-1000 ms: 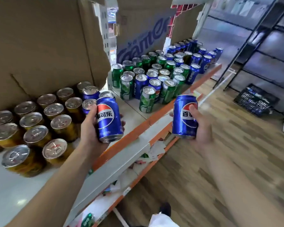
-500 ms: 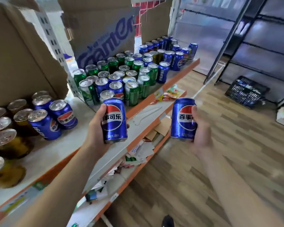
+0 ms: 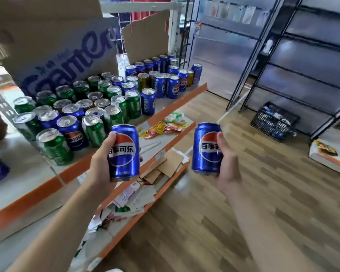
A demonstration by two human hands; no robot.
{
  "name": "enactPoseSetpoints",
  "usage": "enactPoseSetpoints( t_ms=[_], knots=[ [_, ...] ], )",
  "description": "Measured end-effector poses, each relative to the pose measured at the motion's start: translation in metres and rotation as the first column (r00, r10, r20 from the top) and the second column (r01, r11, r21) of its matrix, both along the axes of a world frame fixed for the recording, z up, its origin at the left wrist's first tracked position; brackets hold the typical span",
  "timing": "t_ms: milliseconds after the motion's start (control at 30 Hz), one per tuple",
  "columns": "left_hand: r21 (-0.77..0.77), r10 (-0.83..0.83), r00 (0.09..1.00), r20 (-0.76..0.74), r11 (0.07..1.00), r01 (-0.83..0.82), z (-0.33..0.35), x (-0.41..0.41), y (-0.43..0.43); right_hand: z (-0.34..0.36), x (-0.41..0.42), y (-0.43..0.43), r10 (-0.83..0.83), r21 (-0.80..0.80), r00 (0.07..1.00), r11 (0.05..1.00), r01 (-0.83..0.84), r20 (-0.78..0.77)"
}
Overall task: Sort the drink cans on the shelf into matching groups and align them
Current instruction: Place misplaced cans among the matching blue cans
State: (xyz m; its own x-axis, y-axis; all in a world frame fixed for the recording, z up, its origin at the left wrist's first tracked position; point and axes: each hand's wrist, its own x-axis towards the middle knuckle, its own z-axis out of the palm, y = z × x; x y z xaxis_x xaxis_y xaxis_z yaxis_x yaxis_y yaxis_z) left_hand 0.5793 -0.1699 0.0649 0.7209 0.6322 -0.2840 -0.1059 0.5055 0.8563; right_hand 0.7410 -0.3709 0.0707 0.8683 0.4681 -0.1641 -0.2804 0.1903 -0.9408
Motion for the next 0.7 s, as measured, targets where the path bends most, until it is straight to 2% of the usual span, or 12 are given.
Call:
enactPoseSetpoints(
  t_ms=[267,700],
  knots=[
    [0.012,-0.042,0.999,0.020,0.999,0.041,0.000,0.086,0.009,-0.004,0.076,0.006,-0.040,-0.028,0.999,0.999,0.040,0.001],
    [-0.039,-0.018,1.000,-0.017,0.999,0.017,-0.027,0.254,0.081,0.005,0.219,0.094,-0.021,-0.106,0.997,0.994,0.029,0.079]
  ],
)
